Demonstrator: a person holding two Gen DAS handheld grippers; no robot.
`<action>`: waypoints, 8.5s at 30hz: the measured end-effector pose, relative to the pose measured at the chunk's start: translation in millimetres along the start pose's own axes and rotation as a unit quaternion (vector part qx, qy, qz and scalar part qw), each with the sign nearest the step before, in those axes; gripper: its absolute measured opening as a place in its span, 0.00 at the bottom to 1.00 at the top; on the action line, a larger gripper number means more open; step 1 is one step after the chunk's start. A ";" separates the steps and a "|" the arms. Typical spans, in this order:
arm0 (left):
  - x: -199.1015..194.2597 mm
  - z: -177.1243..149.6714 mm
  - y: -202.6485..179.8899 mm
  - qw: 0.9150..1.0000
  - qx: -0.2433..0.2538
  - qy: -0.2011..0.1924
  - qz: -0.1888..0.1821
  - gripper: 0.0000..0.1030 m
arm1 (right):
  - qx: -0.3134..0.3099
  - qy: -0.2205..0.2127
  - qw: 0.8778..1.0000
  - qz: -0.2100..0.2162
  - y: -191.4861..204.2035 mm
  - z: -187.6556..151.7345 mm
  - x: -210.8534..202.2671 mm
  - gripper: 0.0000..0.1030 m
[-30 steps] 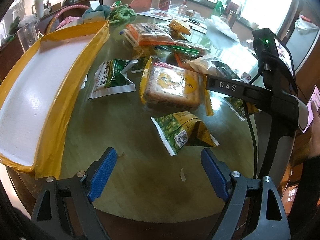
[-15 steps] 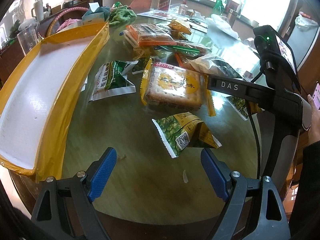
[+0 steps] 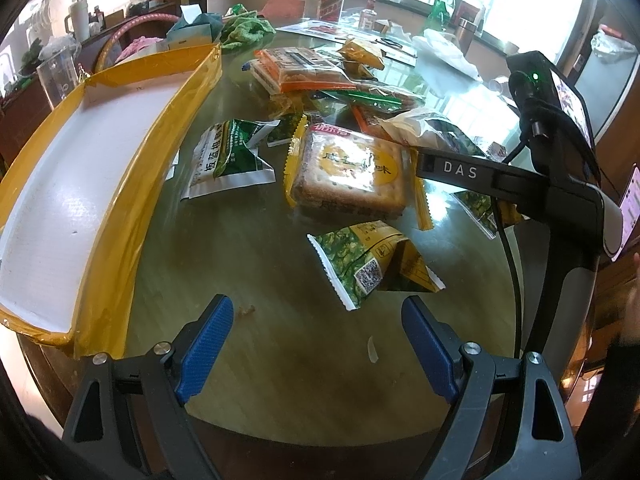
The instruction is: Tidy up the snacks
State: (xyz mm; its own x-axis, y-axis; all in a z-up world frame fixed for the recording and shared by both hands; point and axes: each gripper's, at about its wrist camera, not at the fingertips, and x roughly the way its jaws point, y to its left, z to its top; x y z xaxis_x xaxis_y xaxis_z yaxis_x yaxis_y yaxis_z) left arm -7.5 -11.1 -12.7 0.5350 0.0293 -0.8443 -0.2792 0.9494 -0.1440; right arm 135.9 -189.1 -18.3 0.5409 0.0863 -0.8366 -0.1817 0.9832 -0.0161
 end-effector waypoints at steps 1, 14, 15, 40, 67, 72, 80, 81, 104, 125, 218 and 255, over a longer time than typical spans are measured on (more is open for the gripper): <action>-0.3 0.5 1.4 1.000 -0.004 0.000 -0.003 0.84 | 0.000 0.000 1.000 0.000 0.0 0.0 0.0 1.00; -9.7 1.5 -12.3 0.999 0.033 -0.021 0.023 0.84 | 0.000 0.000 1.000 0.000 0.0 0.0 0.1 1.00; -11.0 0.8 -12.3 0.999 0.037 -0.025 0.028 0.84 | 0.000 0.000 1.000 0.000 0.2 0.0 0.1 1.00; 8.2 33.7 -41.0 0.992 0.121 -0.013 -0.044 0.82 | 0.034 -0.008 0.969 0.246 -60.1 -58.8 -88.4 0.61; -17.9 -7.3 -53.6 0.977 0.167 0.046 -0.125 0.70 | 0.213 0.041 0.942 0.257 -87.9 -29.6 -23.5 0.39; -25.6 -5.8 -57.0 0.965 0.158 0.069 -0.199 0.70 | 0.200 0.028 0.948 0.244 -91.1 -35.9 -29.8 0.35; 3.0 19.0 -41.8 0.983 0.109 0.071 -0.128 0.70 | 0.157 0.021 0.956 0.248 -88.3 -49.8 -41.1 0.34; 5.5 19.4 -40.7 0.984 0.102 0.074 -0.128 0.70 | 0.155 0.022 0.956 0.249 -87.4 -50.6 -41.4 0.34; -97.9 52.4 58.3 0.994 -0.054 -0.074 -0.062 0.31 | 0.031 -0.035 0.910 0.411 22.0 -36.7 -109.8 0.32; -51.1 33.7 201.3 0.978 -0.187 -0.019 0.088 0.34 | -0.130 0.079 0.885 0.440 254.3 -27.1 -58.7 0.35; 60.7 87.4 -86.5 0.967 0.161 0.132 -0.145 0.79 | 0.168 -0.025 0.948 0.267 -97.2 -19.2 -13.7 0.45; 19.2 47.1 -92.6 0.984 0.180 0.009 -0.007 0.66 | 0.158 -0.018 0.942 0.295 -87.8 -22.1 -11.8 0.58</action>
State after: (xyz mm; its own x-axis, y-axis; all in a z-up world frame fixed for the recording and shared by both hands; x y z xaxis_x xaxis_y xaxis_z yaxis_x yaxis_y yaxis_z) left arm 66.2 -83.6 8.8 0.5216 0.0131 -0.8531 0.0299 0.9990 0.0336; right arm 127.3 -280.0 -19.1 0.4505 0.6328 -0.6299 -0.2094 0.7607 0.6144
